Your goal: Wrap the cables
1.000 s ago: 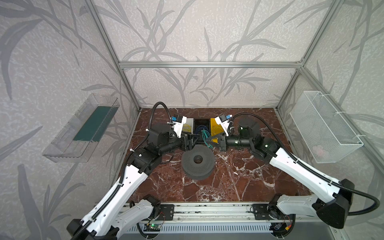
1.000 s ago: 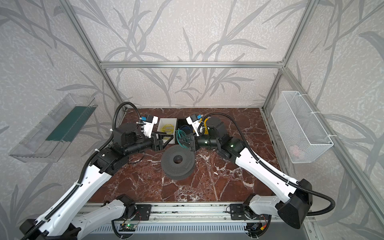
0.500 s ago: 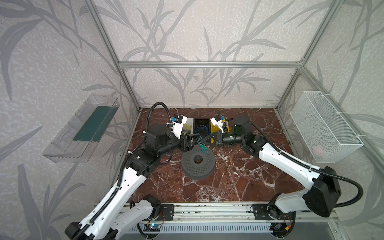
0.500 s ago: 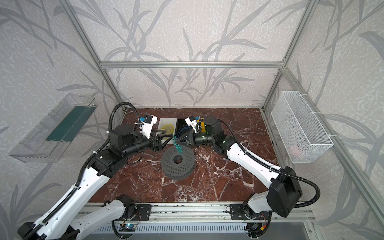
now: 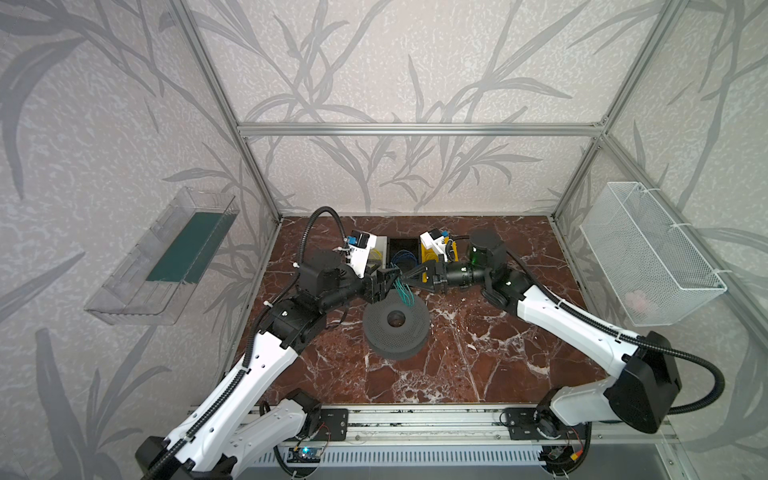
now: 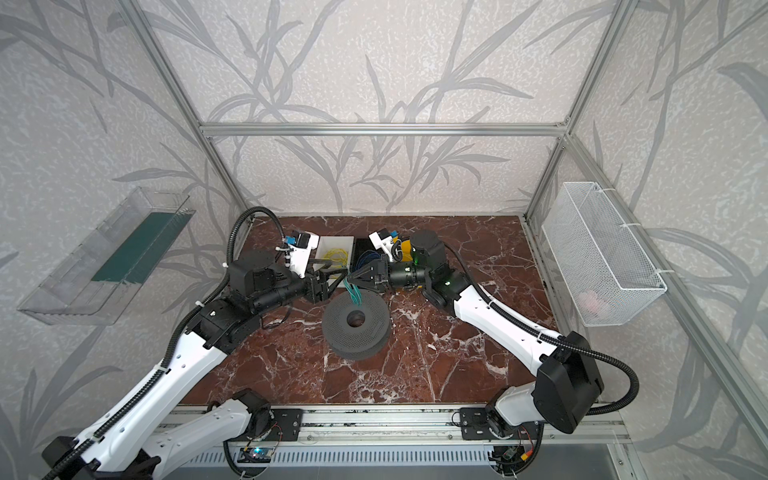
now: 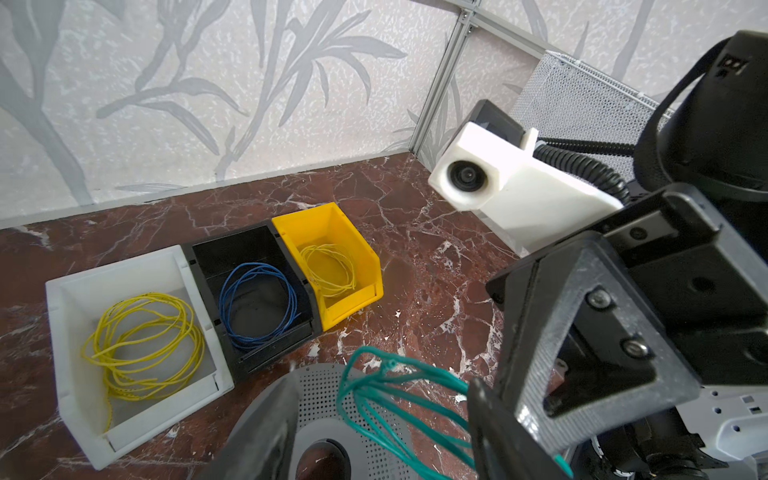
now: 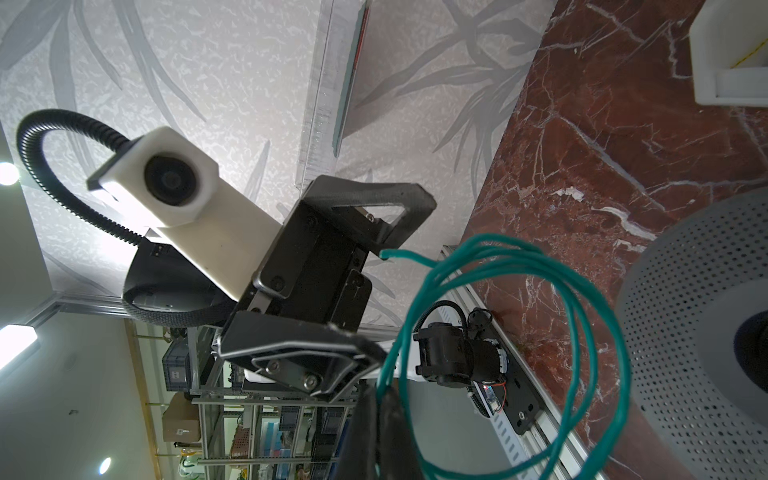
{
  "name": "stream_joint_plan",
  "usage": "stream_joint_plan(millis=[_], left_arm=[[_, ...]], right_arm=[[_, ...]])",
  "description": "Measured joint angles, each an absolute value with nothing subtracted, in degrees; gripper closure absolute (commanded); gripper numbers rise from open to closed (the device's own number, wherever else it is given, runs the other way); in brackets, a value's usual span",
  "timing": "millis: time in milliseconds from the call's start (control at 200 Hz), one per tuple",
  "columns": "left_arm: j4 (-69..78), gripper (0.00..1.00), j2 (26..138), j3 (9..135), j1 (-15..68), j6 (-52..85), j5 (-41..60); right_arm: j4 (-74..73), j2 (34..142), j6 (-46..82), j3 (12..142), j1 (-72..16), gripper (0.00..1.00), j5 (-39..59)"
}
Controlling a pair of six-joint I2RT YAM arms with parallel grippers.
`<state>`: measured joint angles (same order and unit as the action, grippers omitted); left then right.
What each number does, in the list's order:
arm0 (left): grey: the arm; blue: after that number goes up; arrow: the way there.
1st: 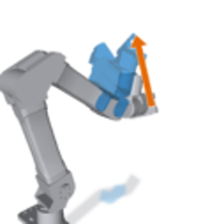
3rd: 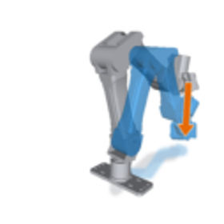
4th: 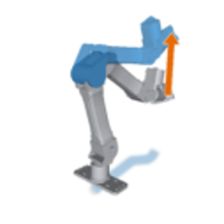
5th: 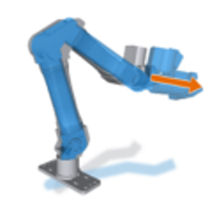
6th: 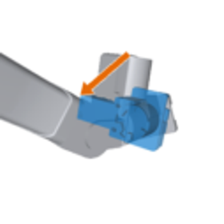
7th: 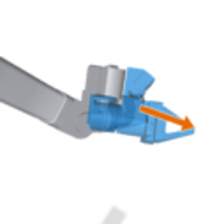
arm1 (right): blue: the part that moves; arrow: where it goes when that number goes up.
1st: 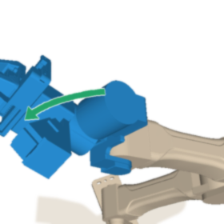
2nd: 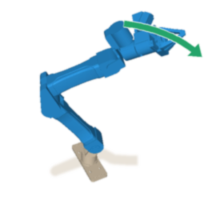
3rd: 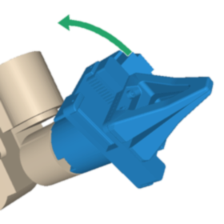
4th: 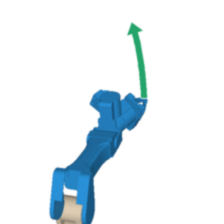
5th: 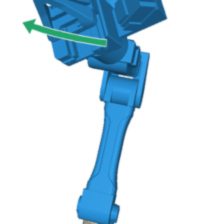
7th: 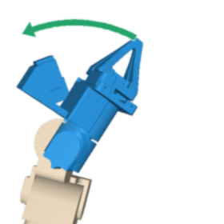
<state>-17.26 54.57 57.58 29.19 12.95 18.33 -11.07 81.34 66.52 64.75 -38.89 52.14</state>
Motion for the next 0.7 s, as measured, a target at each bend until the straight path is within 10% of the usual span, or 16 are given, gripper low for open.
stream_joint_plan(millis=[485, 700], left_arm=[[-16.2, 1.00, 55.9, 57.1, 29.3, 12.7, 15.6], [-16.5, 1.00, 55.9, 57.1, 29.4, 13.1, 15.0]], right_arm=[[-11.2, 81.4, 65.9, 64.8, -40.3, 1.00, 54.5], [-10.0, 81.4, 63.6, 64.7, -40.3, 1.00, 54.6]])
